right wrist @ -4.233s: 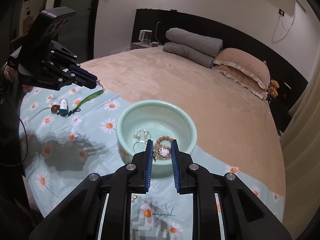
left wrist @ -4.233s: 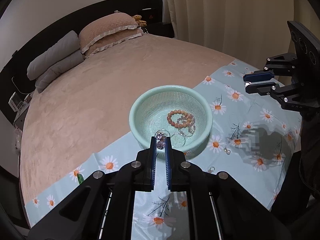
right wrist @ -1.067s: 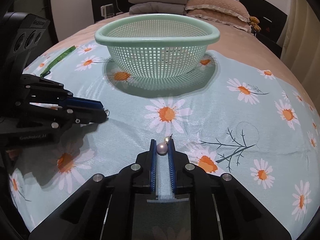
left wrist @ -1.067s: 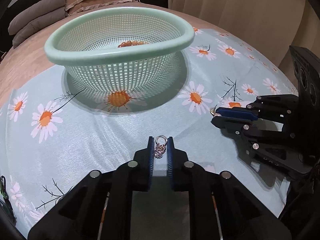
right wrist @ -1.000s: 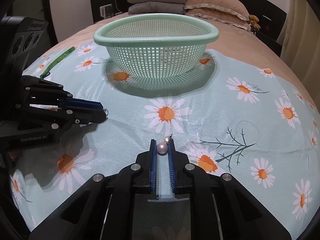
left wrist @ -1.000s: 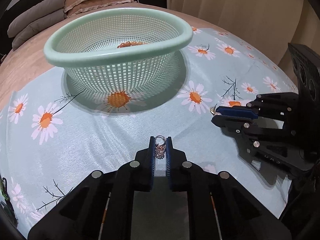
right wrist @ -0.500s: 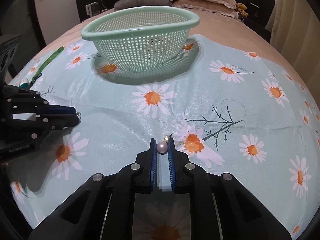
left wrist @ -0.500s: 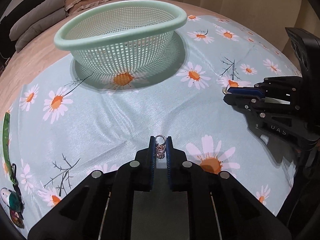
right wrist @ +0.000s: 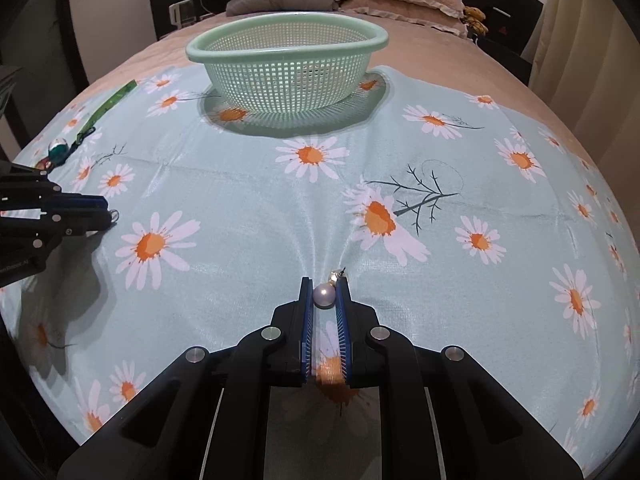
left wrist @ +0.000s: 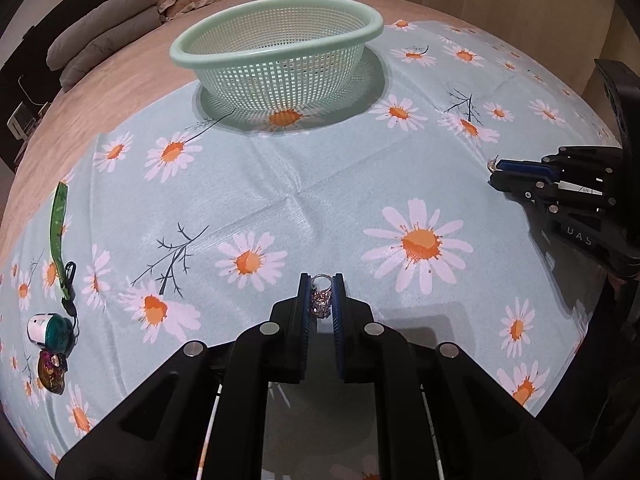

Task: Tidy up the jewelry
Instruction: 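Lift both held earrings and carry them over the green basket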

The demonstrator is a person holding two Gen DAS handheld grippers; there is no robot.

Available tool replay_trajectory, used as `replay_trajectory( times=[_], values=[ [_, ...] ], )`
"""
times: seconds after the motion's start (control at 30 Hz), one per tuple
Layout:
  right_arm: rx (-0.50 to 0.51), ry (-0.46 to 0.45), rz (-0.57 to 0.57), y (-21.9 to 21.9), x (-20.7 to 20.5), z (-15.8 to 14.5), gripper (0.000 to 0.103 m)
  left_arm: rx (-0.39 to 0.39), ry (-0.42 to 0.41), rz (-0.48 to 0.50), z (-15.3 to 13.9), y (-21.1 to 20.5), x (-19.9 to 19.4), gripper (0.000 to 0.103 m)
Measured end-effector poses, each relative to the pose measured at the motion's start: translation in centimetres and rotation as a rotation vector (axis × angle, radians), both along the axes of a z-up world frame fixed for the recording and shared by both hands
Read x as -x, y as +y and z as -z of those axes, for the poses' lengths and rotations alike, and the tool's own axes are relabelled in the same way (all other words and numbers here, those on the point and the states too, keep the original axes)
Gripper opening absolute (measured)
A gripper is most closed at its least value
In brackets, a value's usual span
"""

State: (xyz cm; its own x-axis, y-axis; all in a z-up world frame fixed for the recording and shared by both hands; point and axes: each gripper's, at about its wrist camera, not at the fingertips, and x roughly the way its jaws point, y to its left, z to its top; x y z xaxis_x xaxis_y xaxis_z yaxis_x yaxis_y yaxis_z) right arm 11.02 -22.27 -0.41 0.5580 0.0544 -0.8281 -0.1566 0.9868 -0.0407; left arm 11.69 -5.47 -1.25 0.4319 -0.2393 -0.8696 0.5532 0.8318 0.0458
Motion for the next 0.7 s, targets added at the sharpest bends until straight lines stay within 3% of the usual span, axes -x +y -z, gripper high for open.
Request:
replay_trajectory(
  times=[0.33,0.7],
  values=[
    [-0.03,0.032,0.001,-1.3,2.8,-1.4,0.011,0.03,-0.061,-0.036,-3.5,2.2,1.8,0.011],
    [0.034,-0.15,-0.043,-2.7,1.1,-11.1,0.011,0.013,-0.183,-0.081,-9.6,4.0,-0.9,0.011]
  ],
)
